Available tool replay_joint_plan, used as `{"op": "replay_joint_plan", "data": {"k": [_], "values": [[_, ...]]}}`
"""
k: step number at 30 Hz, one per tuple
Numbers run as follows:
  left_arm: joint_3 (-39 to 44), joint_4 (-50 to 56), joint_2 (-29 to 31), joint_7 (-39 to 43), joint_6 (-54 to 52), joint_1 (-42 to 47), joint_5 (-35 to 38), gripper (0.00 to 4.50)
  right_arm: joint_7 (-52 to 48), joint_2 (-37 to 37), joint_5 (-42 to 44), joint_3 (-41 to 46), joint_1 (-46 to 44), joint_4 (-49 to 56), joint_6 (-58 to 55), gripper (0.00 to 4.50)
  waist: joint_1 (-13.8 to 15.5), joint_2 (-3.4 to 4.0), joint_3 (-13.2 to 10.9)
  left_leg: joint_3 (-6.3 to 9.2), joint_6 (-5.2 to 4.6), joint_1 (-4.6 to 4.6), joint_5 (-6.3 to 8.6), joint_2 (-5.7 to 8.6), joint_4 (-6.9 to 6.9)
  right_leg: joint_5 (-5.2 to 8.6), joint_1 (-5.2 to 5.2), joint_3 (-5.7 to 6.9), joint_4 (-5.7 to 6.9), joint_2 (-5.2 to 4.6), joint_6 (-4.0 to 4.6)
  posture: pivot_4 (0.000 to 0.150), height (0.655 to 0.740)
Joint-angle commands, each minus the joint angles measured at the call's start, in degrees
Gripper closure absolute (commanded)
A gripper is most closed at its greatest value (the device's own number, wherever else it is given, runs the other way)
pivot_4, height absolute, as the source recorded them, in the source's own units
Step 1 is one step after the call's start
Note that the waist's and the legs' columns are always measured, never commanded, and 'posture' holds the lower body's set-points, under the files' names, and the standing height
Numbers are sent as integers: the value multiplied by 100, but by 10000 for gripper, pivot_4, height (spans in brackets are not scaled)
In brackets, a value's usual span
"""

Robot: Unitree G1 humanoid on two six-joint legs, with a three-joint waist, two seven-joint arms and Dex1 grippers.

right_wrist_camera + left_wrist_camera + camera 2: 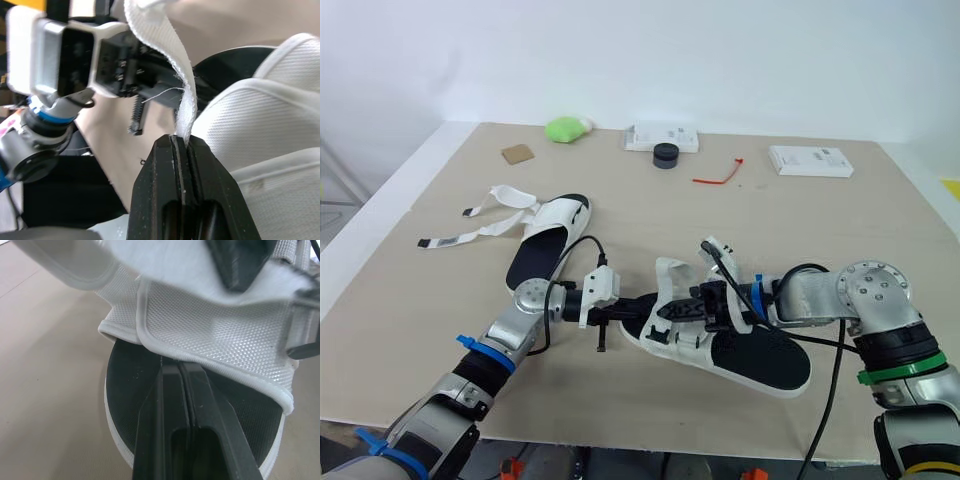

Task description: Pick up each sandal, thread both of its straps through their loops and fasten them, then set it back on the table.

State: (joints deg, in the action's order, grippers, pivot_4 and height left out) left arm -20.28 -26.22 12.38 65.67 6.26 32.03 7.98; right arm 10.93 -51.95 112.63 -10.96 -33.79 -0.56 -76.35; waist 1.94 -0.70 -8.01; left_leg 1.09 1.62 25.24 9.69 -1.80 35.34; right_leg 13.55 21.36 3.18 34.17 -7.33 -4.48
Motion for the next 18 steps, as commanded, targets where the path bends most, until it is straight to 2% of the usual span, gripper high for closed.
{"op": "replay_joint_plan", "data": {"k": [1,9,18], "values": [[-295,-703,199,-188,-406,-380,-555,45000,159,12,37,8,-89,384,101,44277,0,1,-2,0,0,0,0,0,0,0,0,0,0,0,0,1500,7400],[-306,-686,192,-184,-416,-396,-556,45000,584,-274,37,-171,-172,875,221,44277,0,2,-2,0,0,0,0,-2,0,0,3,1,0,0,0,1500,7400],[-303,-688,167,-198,-431,-394,-545,45000,777,-278,-4,-251,-466,779,385,44277,-1,6,-9,-1,2,0,1,-3,0,1,7,1,0,-5,-1,1500,7400]]}}
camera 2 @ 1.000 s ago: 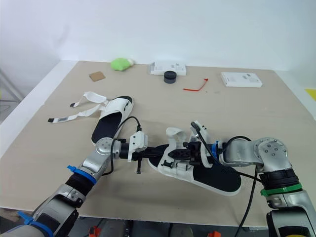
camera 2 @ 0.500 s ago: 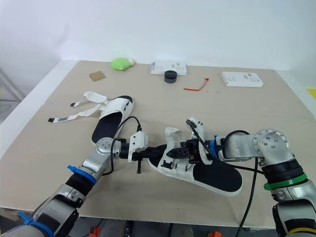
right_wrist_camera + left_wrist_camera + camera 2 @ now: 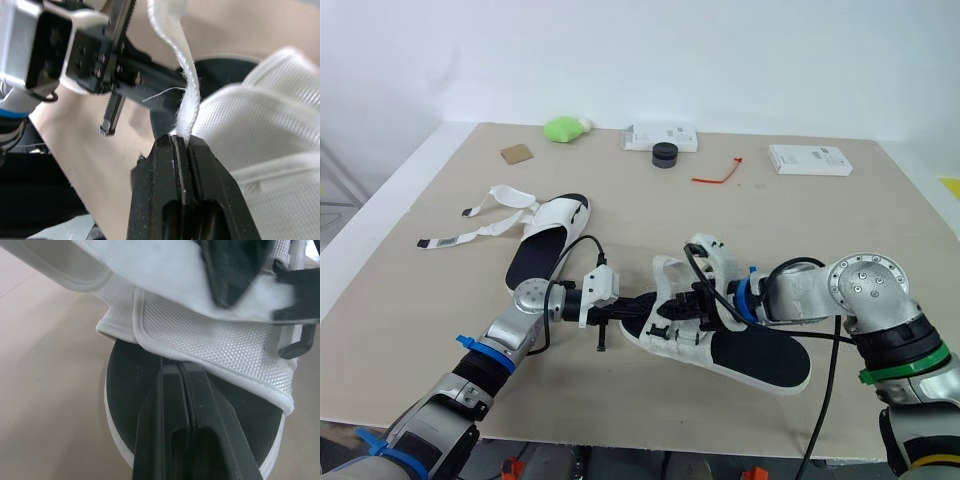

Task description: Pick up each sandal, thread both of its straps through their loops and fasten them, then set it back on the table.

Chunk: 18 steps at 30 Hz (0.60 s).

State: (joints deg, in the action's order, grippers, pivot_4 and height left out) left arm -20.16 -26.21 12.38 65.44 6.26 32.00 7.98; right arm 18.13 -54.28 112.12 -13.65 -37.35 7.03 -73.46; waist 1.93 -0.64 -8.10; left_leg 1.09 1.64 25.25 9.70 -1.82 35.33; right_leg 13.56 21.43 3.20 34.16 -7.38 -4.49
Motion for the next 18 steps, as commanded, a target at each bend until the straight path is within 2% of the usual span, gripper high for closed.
{"op": "replay_joint_plan", "data": {"k": [1,10,15,18], "values": [[-314,-686,168,-174,-434,-392,-543,45000,59,-27,72,23,-117,-13,112,44277,0,0,0,0,0,0,0,-1,0,0,0,0,0,0,0,1500,7400],[-309,-681,169,-186,-438,-403,-542,45000,-120,182,88,132,-9,-297,38,44277,0,0,-1,-1,0,0,0,-1,0,0,1,-1,0,-1,0,1500,7400],[-301,-678,171,-191,-437,-417,-543,45000,-571,854,88,630,-66,-857,-136,44277,-5,3,-3,-1,0,1,0,-5,0,0,3,1,0,1,0,1500,7400],[-292,-686,164,-198,-435,-419,-542,45000,-641,819,88,693,37,-996,-365,44277,-5,5,-2,-1,0,2,0,-6,-1,0,5,3,0,4,0,1500,7400]]}}
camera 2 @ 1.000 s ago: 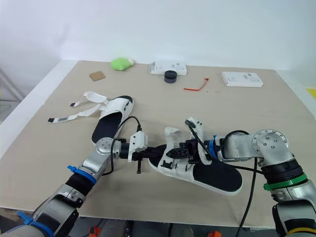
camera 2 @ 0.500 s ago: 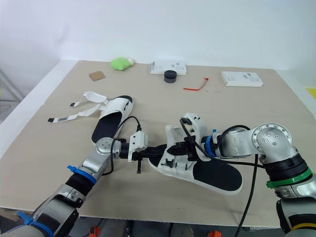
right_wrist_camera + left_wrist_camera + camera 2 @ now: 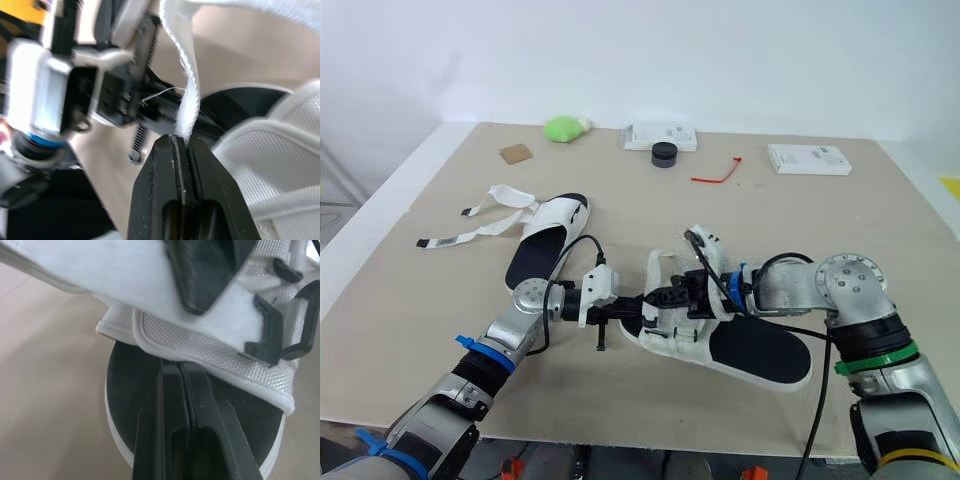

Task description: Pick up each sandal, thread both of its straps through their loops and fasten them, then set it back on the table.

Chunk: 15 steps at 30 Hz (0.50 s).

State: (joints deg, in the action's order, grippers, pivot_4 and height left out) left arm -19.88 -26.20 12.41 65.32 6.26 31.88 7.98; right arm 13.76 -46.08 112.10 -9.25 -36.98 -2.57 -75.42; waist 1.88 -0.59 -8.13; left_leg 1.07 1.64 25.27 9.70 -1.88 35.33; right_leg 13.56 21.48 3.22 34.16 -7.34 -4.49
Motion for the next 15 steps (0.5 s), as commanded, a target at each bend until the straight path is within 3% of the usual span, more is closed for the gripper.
{"op": "replay_joint_plan", "data": {"k": [1,15], "values": [[-319,-688,160,-188,-434,-410,-542,45000,-241,-54,90,257,59,-66,-244,44277,0,0,1,0,0,0,0,0,0,0,0,0,0,0,0,1500,7400],[-309,-723,180,-165,-416,-387,-546,45000,-187,-223,90,193,270,-52,-319,44277,0,0,2,1,0,0,0,2,0,0,-1,0,0,-2,0,1500,7400]]}}
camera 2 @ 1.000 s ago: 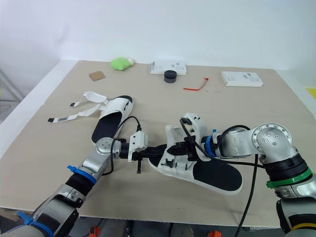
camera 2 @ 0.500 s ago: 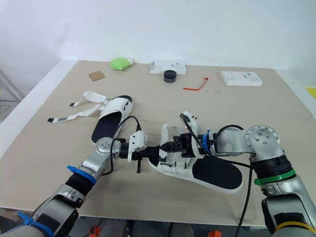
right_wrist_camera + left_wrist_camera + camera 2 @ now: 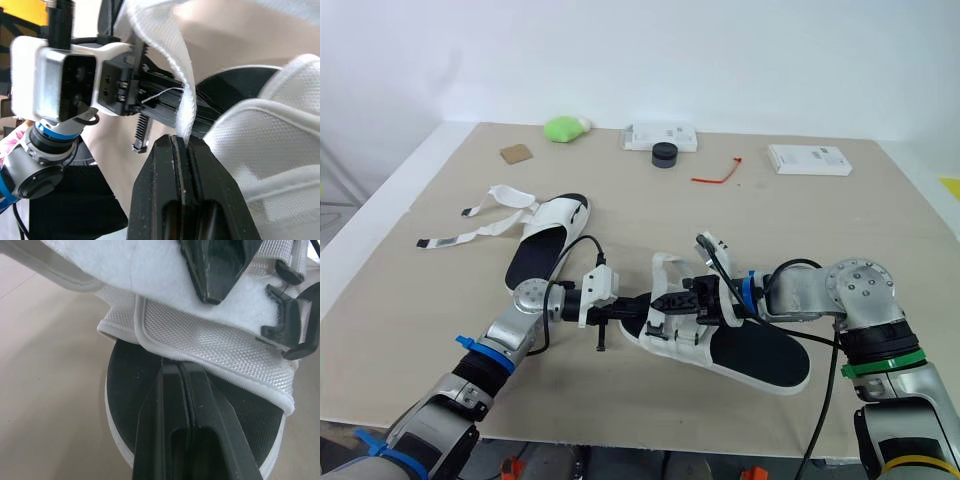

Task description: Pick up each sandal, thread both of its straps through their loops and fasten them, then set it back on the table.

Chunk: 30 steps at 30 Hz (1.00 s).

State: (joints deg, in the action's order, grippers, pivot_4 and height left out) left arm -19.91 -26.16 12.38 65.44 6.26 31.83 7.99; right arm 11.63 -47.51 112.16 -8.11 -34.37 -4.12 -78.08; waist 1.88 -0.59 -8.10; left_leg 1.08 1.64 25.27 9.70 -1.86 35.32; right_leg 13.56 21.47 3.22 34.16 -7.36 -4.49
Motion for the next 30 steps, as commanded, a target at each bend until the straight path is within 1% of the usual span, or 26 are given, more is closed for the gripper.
{"op": "replay_joint_plan", "data": {"k": [1,14,19,22,24,27,28,30], "values": [[-305,-729,186,-173,-417,-381,-547,45000,14,-93,84,79,2,95,-61,44277,0,-1,0,0,0,0,0,0,0,0,0,0,0,0,0,1500,7400],[-313,-715,206,-159,-414,-381,-557,45000,11,-168,84,136,117,238,13,44277,0,-3,-2,0,1,0,0,-1,0,0,1,0,0,-2,0,1500,7400],[-317,-717,209,-158,-414,-367,-565,45000,-270,-245,84,118,230,502,4,44277,0,-2,-2,2,1,0,1,-1,-1,1,1,1,0,-2,-1,1500,7400],[-319,-717,207,-162,-410,-367,-569,45000,-520,-416,84,30,264,830,10,44277,0,0,-4,2,1,2,1,0,-1,1,2,0,0,-3,-2,1500,7400],[-324,-713,203,-158,-412,-370,-568,45000,-237,-629,84,-177,323,1368,133,44277,1,1,-4,2,1,4,1,0,-1,2,5,-1,0,-4,-3,1500,7400],[-332,-706,196,-160,-417,-378,-565,45000,18,-815,74,-372,367,1809,329,44277,3,-4,-4,5,3,8,2,5,-2,5,5,0,-4,-11,-7,1500,7400],[-335,-703,194,-160,-420,-380,-563,45000,57,-852,73,-425,375,1924,381,44277,3,-5,-4,5,3,9,2,5,-3,5,5,0,-5,-13,-8,1500,7400],[-340,-700,191,-161,-422,-380,-561,45000,-93,-888,-226,-489,343,2304,319,44277,3,-5,-5,4,4,10,2,5,-3,7,6,0,-7,-24,-11,1500,7400]]}}
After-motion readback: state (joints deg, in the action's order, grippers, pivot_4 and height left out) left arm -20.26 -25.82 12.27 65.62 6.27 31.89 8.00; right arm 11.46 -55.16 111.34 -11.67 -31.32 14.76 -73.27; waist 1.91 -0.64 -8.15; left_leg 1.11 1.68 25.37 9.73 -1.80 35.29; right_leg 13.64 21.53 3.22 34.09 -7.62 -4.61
